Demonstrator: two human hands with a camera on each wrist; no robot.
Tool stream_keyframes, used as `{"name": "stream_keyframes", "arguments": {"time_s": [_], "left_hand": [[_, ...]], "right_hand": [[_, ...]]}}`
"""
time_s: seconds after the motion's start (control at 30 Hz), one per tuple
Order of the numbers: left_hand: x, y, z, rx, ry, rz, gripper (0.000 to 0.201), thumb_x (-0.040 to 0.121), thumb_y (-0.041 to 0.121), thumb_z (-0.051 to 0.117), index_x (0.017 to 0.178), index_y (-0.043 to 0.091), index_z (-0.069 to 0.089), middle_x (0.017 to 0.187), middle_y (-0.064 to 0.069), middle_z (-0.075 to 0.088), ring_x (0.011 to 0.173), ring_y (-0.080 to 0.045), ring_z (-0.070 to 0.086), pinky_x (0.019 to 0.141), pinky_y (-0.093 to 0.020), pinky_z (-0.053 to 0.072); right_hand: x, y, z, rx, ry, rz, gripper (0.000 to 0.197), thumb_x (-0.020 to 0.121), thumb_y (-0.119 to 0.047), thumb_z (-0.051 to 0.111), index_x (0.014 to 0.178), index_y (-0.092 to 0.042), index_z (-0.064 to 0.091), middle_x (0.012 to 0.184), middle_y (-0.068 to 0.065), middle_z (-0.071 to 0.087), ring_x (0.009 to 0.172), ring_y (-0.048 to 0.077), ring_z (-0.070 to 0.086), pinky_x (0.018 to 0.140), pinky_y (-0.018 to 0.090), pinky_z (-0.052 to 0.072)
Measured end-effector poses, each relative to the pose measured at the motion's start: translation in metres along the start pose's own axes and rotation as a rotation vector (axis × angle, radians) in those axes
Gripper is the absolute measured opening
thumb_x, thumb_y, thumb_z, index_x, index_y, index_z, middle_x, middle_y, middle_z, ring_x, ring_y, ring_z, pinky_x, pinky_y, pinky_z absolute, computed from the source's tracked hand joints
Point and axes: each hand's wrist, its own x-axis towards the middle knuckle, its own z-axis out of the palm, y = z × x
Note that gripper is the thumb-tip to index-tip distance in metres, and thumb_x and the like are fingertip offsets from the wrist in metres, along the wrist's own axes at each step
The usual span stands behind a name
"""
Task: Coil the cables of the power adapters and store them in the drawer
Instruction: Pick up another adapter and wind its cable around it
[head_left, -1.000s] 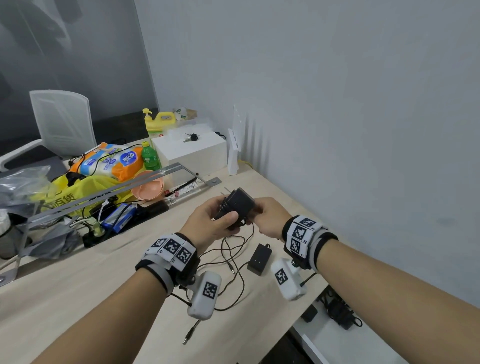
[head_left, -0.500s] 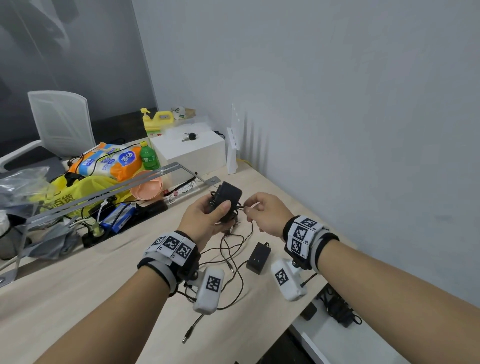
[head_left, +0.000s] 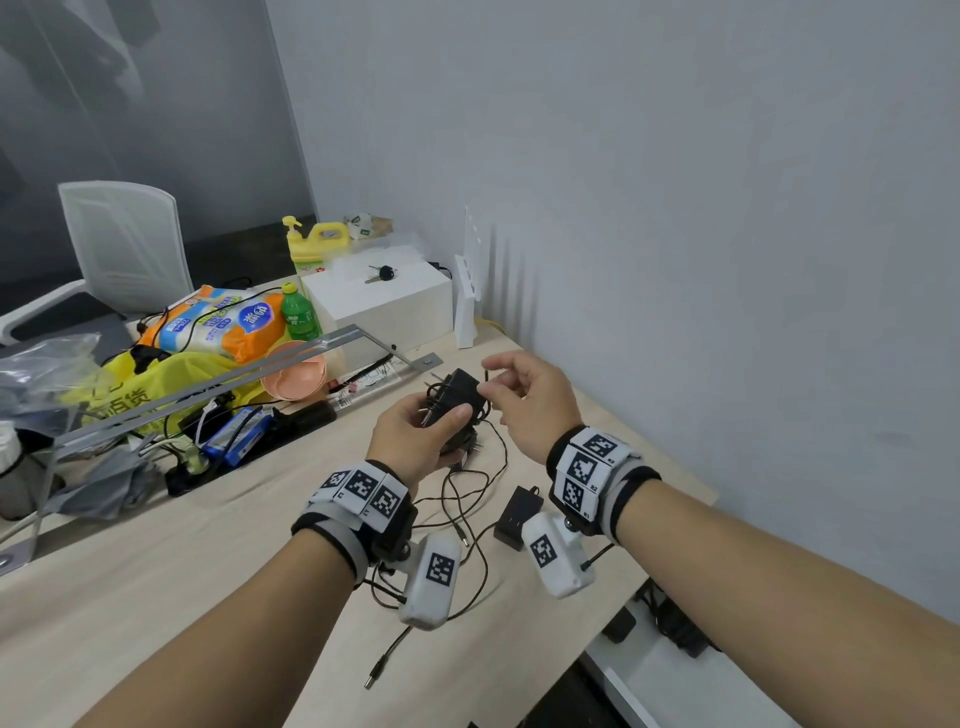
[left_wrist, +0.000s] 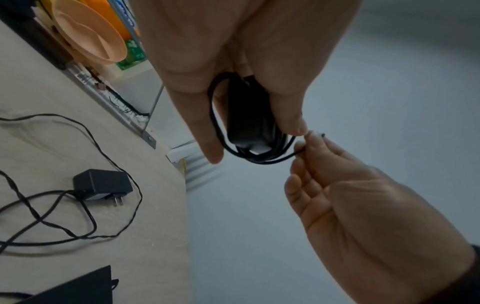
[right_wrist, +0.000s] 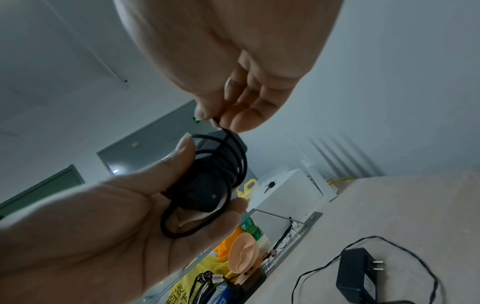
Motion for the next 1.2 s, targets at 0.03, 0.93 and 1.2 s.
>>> {"name": "stream_keyframes", "arguments": {"time_s": [0.03, 0.93, 1.2], "left_hand": [[-0.001, 0.000, 0.001, 0.009, -0.004, 0.013, 0.038, 0.080, 0.016, 0.076, 0.114, 0.009, 0.062, 0.102, -0.016, 0.068, 0.079, -0.019, 0.072, 0.075, -0.042, 0.060], [0.010, 0.009, -0.022, 0.614, -0.088, 0.174, 0.042, 0.056, 0.036, 0.091, 0.091, 0.028, 0.069, 0.079, 0.005, 0.073, 0.072, -0.011, 0.071, 0.072, -0.036, 0.060], [0.008, 0.009, -0.031, 0.570, -0.150, 0.119, 0.043, 0.055, 0.021, 0.092, 0.089, 0.019, 0.067, 0.076, -0.002, 0.070, 0.064, -0.015, 0.068, 0.069, -0.039, 0.061]], "right_hand": [[0.001, 0.000, 0.000, -0.006, 0.021, -0.008, 0.018, 0.084, -0.014, 0.069, 0.087, -0.031, 0.065, 0.069, -0.009, 0.065, 0.062, 0.004, 0.058, 0.067, 0.030, 0.056], [-0.007, 0.014, 0.008, -0.422, -0.318, -0.531, 0.033, 0.091, -0.019, 0.052, 0.118, -0.015, 0.069, 0.088, 0.006, 0.068, 0.083, 0.022, 0.064, 0.076, 0.034, 0.053], [-0.007, 0.011, 0.018, -0.437, -0.333, -0.513, 0.022, 0.085, -0.025, 0.060, 0.098, -0.018, 0.076, 0.085, 0.000, 0.070, 0.080, 0.019, 0.065, 0.073, 0.035, 0.053]]}}
